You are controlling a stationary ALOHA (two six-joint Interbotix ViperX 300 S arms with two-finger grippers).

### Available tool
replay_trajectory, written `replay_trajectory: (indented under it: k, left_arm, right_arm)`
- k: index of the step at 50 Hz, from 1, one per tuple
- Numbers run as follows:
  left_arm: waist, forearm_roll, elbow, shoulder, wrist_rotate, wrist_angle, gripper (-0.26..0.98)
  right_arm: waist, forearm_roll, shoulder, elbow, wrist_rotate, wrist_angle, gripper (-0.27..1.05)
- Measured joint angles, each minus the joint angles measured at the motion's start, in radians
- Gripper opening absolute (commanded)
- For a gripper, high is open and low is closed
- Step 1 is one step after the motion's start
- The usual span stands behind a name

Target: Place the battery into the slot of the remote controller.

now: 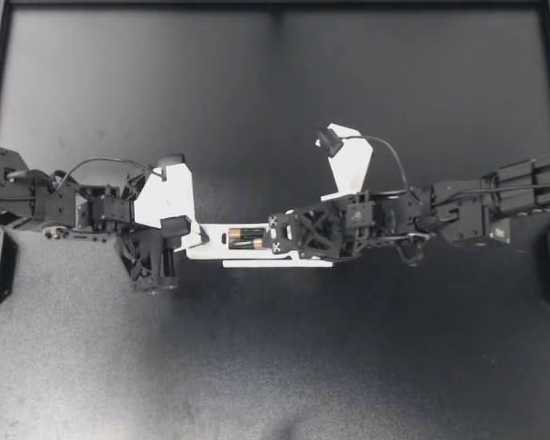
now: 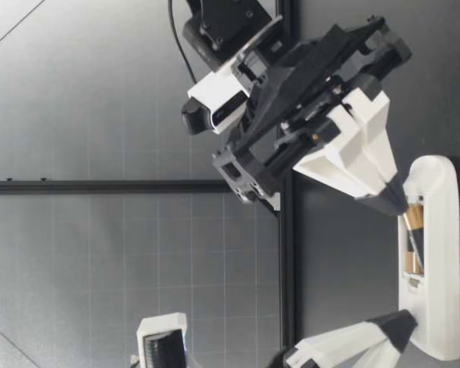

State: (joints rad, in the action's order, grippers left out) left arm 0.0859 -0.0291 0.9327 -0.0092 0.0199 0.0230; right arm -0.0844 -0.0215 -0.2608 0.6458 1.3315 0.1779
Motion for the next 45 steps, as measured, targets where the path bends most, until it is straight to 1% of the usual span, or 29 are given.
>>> replay_trajectory:
  k: [11, 24, 31, 37, 45]
  left_arm:
    - [0.000, 0.000, 0.000, 0.000, 0.000, 0.002, -0.14]
    - [0.000, 0.000, -0.002, 0.000, -0.002, 0.002, -0.14]
    - [0.000, 0.000, -0.021, -0.003, -0.003, 0.009, -0.14]
    - [0.000, 0.000, -0.058, -0.012, -0.005, 0.006, -0.14]
    - [0.000, 0.000, -0.104, -0.005, -0.006, 0.005, -0.14]
  right_arm:
    - [0.000, -0.011, -0.021, -0.009, 0.000, -0.009, -0.10]
    - [0.000, -0.028, -0.012, -0.011, -0.011, -0.049, -0.10]
    - [0.000, -0.098, 0.040, -0.009, -0.064, -0.098, -0.10]
    - [-0.002, -0.199, 0.123, -0.008, -0.140, -0.184, -0.10]
    - [-0.002, -0.318, 0.230, 0.023, -0.207, -0.321, -0.10]
